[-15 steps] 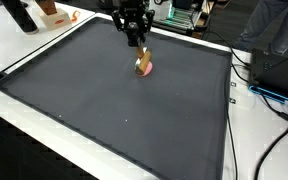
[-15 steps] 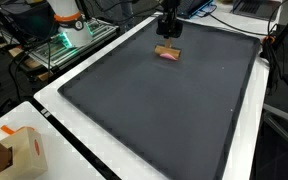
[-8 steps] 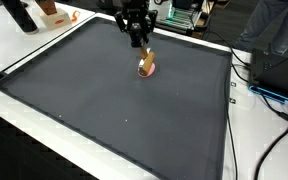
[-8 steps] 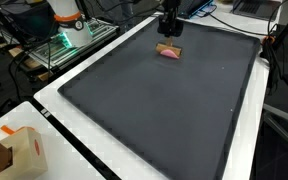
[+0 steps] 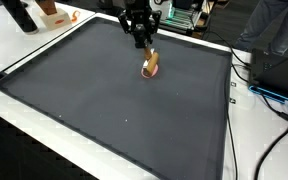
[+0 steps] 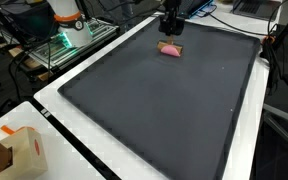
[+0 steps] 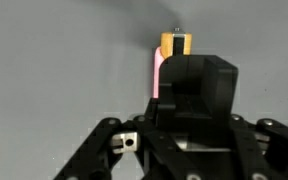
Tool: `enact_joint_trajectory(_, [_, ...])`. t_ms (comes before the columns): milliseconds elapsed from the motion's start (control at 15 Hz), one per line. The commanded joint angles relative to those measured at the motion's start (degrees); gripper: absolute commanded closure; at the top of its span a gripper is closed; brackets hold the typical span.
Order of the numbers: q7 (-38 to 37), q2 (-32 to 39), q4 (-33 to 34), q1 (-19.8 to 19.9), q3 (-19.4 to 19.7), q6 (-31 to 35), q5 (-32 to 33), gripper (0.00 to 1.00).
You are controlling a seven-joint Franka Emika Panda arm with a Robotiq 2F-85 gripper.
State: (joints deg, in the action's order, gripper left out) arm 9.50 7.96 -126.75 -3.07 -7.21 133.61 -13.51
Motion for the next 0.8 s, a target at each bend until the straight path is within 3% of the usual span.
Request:
enact_joint_trajectory(0, [1.0,4.6,-1.5,-1.1,-0.8,0.4,-1.7,0.76])
enact_joint_trajectory(733, [1.8,5.7,-1.0,-1.7,-1.6,-1.0,-3.7,0.76])
